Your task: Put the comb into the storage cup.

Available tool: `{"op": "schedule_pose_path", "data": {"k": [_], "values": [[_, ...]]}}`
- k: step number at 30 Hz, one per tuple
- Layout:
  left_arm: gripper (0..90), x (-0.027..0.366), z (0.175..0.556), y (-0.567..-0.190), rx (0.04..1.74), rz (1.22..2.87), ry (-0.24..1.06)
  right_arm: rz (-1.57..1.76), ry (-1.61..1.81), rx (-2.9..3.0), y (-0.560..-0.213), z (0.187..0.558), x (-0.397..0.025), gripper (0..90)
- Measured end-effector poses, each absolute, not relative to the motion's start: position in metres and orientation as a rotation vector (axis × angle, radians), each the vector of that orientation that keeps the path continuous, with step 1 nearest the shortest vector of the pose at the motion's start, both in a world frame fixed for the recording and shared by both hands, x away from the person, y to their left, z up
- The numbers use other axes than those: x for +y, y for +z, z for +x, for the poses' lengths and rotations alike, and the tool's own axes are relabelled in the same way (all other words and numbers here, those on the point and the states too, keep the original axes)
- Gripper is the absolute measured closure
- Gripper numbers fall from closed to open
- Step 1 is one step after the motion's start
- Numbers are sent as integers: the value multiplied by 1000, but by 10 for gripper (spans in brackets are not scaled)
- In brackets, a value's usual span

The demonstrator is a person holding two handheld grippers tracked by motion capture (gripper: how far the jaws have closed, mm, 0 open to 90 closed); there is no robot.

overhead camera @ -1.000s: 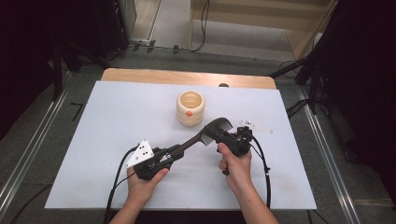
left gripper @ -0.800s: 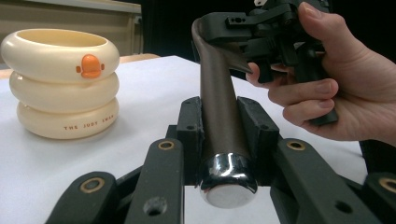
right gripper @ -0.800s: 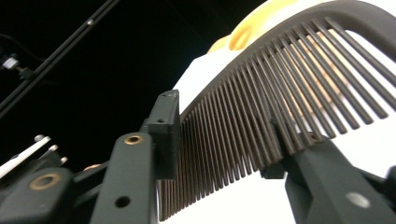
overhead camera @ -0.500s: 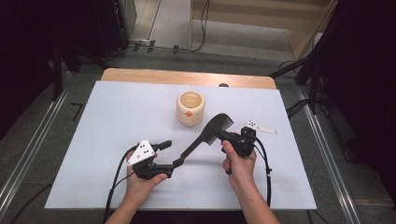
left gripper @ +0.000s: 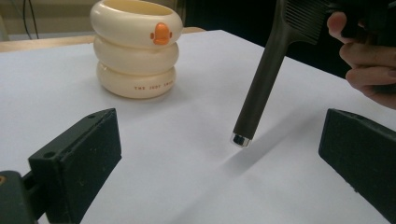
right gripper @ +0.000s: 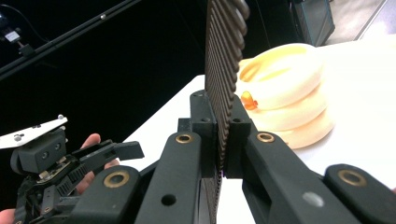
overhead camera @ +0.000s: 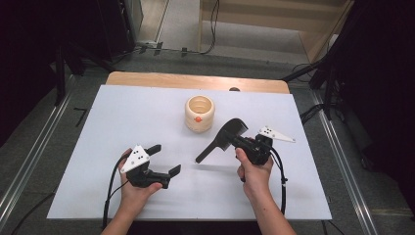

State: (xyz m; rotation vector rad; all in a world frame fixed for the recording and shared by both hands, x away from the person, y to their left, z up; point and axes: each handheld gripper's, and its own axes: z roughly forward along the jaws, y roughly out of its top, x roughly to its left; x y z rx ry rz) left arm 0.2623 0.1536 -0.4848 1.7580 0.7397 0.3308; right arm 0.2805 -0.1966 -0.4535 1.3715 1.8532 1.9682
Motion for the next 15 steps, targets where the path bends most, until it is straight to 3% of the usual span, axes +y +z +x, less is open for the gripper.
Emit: {"op": "schedule_pose_path", "data": {"k": [15], "values": [[0,182,260,-483,770,1734,396,1305,1914,1871,-439,281,-193,848]]}}
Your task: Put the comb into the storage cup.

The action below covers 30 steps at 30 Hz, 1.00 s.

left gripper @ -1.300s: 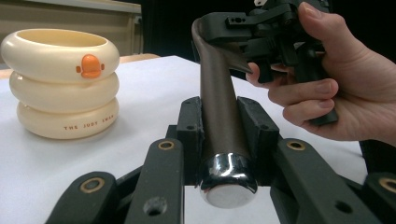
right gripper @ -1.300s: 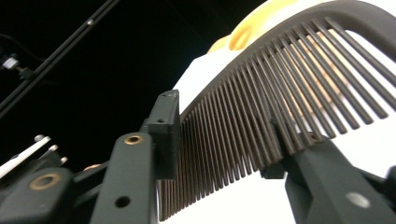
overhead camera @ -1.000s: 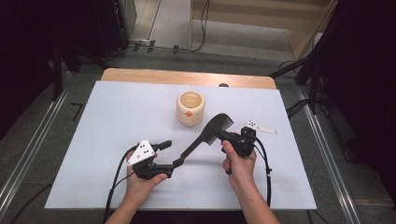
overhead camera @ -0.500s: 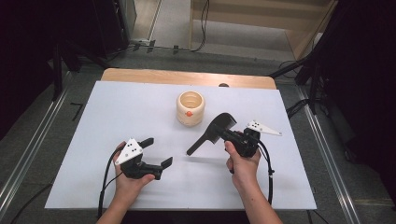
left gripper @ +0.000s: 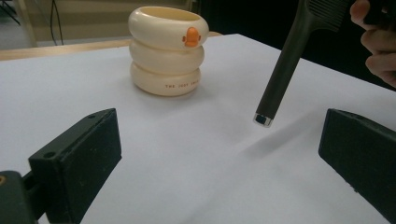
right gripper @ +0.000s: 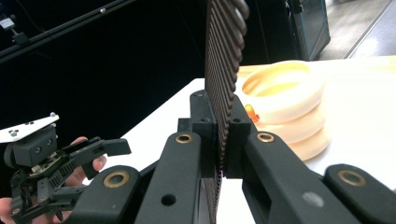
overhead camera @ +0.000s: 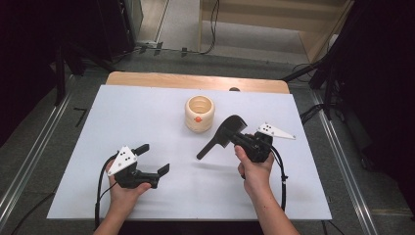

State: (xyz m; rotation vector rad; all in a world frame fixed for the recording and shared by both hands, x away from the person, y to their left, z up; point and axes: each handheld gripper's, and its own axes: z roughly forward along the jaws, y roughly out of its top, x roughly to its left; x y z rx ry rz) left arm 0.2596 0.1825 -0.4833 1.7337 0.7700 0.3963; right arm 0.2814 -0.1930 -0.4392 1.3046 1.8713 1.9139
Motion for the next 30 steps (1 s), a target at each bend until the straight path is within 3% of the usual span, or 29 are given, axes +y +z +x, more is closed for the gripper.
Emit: {"op": "schedule_pose_path", "data": {"k": [30], "values": [[0,262,249,-481,877,1681,502,1189,1775,1908,-415,285,-186,847]]}}
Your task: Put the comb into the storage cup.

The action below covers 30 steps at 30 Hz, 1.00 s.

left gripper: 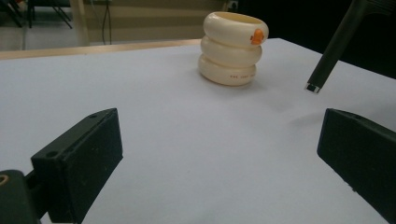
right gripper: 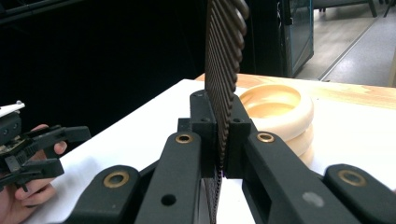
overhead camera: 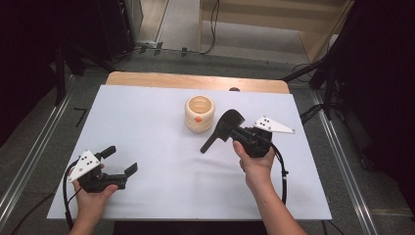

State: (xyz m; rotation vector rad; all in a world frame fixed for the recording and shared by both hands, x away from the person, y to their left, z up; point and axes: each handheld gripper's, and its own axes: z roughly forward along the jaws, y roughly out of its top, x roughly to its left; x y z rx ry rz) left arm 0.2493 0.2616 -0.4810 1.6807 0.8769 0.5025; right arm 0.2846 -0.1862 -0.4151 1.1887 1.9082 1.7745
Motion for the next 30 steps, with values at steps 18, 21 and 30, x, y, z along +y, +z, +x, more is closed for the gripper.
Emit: {"op": "schedule_pose_path", "data": {"k": [18,21,30], "values": [[1,296,240,-484,926,1687,552,1173,1741,1911,-402,290,-183,848],[1,297,239,-484,927,1679,550,1164,1739,1906,-399,292,-184,847],[1,300,239,-485,931,1678,568,1173,1740,1894,-396,294,-188,847]]}}
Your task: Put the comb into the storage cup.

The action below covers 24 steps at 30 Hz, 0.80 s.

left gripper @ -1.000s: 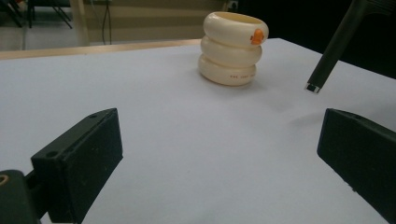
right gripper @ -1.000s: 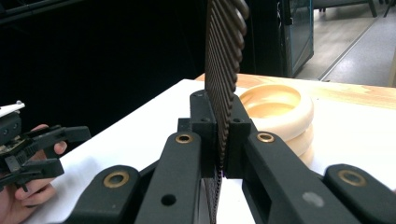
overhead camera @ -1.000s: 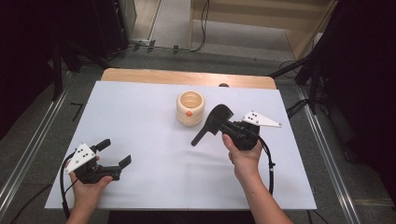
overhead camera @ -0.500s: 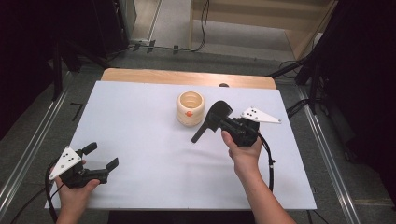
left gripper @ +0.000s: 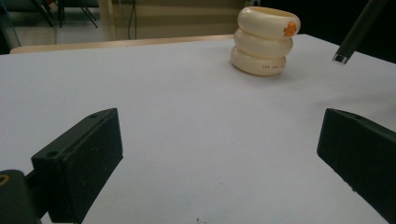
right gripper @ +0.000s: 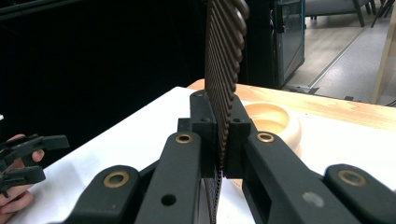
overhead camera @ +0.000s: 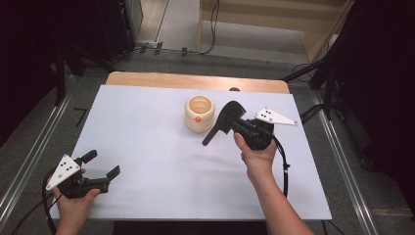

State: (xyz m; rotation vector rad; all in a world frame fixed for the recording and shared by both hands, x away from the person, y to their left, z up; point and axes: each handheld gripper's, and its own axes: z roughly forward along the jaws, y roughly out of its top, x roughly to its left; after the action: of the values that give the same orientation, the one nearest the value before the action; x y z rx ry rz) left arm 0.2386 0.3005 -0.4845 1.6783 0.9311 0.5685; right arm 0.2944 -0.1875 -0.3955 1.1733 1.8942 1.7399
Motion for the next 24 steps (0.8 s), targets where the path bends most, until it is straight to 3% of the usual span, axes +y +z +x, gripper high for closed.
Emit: {"op": "schedule_pose_path", "data": {"k": [24], "values": [[1,298,238,-490,928,1690,555,1154,1740,1838,-386,305,-196,847]]}}
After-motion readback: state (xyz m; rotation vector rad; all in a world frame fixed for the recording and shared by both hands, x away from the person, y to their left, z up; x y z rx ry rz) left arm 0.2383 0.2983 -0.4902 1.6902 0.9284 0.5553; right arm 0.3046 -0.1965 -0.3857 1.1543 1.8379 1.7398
